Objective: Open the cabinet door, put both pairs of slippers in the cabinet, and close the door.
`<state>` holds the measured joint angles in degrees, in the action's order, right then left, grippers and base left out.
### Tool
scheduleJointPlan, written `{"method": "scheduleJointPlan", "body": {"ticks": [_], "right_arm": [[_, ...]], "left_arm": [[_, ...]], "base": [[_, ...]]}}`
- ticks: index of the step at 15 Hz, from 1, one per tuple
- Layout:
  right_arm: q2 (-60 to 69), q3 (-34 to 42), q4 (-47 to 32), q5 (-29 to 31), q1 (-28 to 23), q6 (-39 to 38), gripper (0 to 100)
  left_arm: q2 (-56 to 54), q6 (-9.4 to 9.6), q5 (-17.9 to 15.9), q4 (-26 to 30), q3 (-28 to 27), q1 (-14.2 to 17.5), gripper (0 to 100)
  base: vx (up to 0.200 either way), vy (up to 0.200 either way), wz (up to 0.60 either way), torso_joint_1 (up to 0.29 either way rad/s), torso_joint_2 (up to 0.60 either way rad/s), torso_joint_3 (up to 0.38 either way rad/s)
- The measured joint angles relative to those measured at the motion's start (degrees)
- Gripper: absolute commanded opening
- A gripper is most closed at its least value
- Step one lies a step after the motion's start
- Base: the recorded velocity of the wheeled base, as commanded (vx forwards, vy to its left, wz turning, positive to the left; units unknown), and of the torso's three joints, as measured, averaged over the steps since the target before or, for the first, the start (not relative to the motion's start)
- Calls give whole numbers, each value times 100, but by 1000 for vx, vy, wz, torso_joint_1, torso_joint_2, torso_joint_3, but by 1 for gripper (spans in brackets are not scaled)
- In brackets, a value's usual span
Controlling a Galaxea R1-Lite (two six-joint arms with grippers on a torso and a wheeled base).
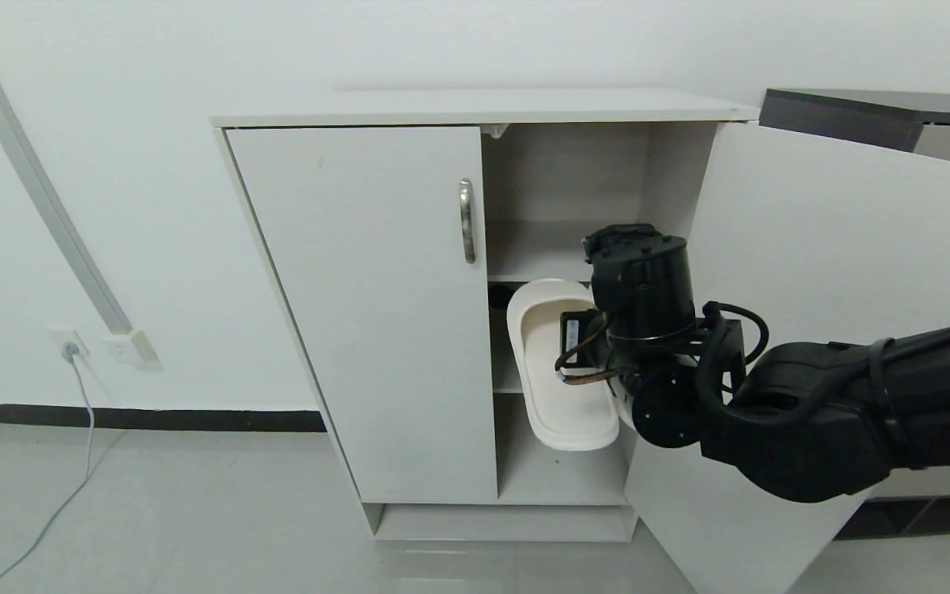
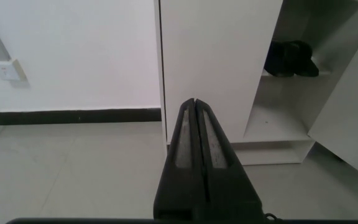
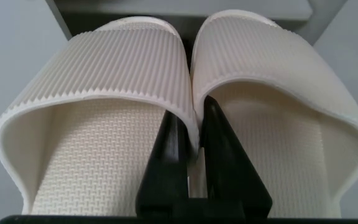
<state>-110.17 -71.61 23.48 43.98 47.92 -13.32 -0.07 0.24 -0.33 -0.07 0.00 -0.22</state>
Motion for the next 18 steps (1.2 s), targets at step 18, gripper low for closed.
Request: {"method": "scheduleJointPlan", "body": {"ticks": [18], "right_arm": [[-207, -479, -93, 7, -151, 68, 0]], "left_arm": [[0, -2, -2, -4, 0, -5, 0]], "base": [[122, 0, 0, 1, 2, 3]]}}
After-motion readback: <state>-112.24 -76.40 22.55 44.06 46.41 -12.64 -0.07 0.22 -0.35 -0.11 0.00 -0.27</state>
